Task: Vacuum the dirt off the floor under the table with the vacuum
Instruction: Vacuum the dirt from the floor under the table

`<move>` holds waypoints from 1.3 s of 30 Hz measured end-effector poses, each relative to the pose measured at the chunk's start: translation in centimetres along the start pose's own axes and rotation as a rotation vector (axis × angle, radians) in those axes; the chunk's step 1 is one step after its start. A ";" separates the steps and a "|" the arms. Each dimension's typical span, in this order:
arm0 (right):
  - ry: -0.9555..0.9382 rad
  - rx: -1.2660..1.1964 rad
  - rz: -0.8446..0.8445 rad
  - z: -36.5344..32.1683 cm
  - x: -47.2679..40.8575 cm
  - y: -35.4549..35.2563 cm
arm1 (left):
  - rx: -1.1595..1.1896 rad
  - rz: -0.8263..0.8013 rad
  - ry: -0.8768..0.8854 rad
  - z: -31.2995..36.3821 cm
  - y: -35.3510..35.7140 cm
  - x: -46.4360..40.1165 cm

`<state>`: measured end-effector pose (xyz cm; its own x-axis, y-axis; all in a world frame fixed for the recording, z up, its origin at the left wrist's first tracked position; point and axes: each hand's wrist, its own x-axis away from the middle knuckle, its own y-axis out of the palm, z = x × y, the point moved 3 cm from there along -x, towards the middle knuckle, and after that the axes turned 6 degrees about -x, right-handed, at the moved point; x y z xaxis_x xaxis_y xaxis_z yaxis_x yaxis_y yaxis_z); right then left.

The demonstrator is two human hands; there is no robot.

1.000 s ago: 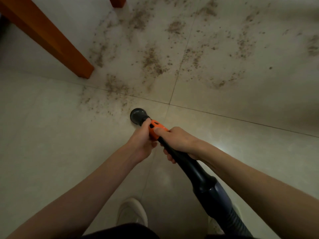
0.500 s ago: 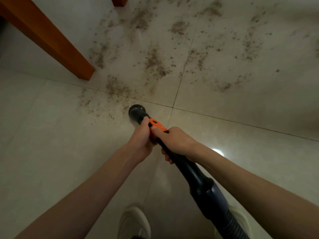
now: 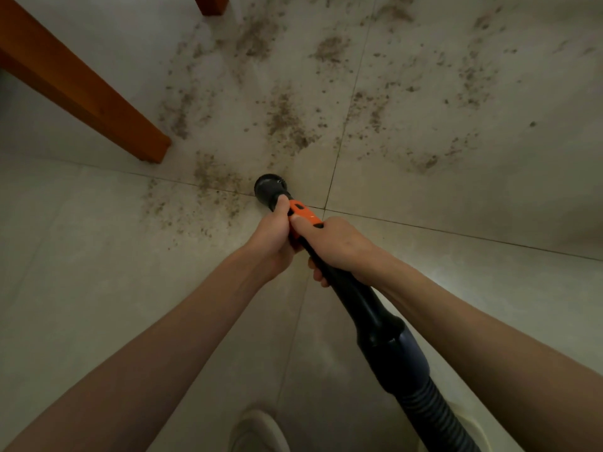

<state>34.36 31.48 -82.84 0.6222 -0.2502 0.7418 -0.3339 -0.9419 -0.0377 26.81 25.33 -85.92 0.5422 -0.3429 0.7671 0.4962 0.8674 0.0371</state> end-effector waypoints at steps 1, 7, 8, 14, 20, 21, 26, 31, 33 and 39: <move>-0.003 -0.007 0.004 0.0 -0.1 -0.1 | -0.006 -0.006 -0.001 0.1 0.1 -0.2; -0.024 -0.068 -0.003 -0.5 -1.0 -1.1 | -0.026 -0.051 -0.033 0.9 0.7 -1.6; -0.022 -0.080 -0.002 -0.6 -1.2 -1.2 | -0.031 -0.052 -0.035 1.2 0.9 -1.8; -0.019 -0.127 0.019 -1.4 -2.5 -2.2 | -0.030 -0.048 -0.040 2.7 2.0 -2.9; -0.041 -0.158 0.015 -2.5 -3.7 -3.1 | -0.064 -0.029 -0.024 4.1 2.9 -4.3; -0.044 -0.166 0.012 -2.7 -3.9 -3.3 | -0.068 -0.035 -0.018 4.3 3.1 -4.4; -0.054 -0.178 0.005 -3.4 -4.3 -3.4 | -0.075 -0.004 -0.010 5.0 3.2 -4.9; -0.056 -0.108 0.012 -3.3 -4.2 -2.9 | -0.039 -0.027 -0.035 4.7 2.6 -4.6; -0.061 -0.086 -0.005 -2.9 -3.8 -2.6 | -0.025 -0.057 -0.049 4.2 2.0 -4.3; -0.036 -0.026 -0.040 -1.1 -2.0 -1.2 | -0.003 -0.115 -0.075 1.8 0.2 -2.8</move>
<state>32.70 33.38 -83.53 0.6602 -0.2208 0.7179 -0.3261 -0.9453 0.0091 24.15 27.12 -86.87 0.4293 -0.4122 0.8036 0.5544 0.8227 0.1258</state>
